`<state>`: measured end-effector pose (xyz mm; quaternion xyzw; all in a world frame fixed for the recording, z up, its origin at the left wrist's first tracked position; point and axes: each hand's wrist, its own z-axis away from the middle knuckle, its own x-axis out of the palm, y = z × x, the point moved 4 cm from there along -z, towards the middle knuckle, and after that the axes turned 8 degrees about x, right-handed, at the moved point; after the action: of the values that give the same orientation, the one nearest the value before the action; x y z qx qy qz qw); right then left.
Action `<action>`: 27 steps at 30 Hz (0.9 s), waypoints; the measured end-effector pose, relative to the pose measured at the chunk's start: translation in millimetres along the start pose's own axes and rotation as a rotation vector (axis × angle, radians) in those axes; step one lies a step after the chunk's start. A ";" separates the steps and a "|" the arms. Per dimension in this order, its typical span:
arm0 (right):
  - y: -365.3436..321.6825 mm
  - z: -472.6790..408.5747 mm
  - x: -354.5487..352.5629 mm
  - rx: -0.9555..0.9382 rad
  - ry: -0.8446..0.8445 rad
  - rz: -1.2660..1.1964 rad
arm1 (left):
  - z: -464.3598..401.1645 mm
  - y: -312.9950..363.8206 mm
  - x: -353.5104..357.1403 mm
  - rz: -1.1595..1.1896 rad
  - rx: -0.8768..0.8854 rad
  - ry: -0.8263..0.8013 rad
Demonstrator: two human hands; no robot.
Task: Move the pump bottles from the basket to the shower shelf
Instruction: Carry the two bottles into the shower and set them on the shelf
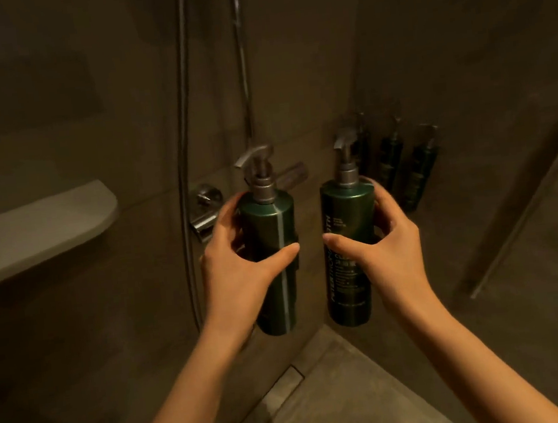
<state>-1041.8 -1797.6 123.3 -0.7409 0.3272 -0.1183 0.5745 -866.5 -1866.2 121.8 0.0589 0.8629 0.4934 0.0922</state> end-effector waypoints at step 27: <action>-195.8 -129.9 243.4 -0.405 -1.092 -0.651 | -79.9 161.2 -160.2 -0.846 0.260 0.892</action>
<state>-860.7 -2024.6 296.8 -0.8486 -0.2353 0.1700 0.4423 -725.8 -1882.6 316.6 -0.4883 0.8199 0.2823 -0.0977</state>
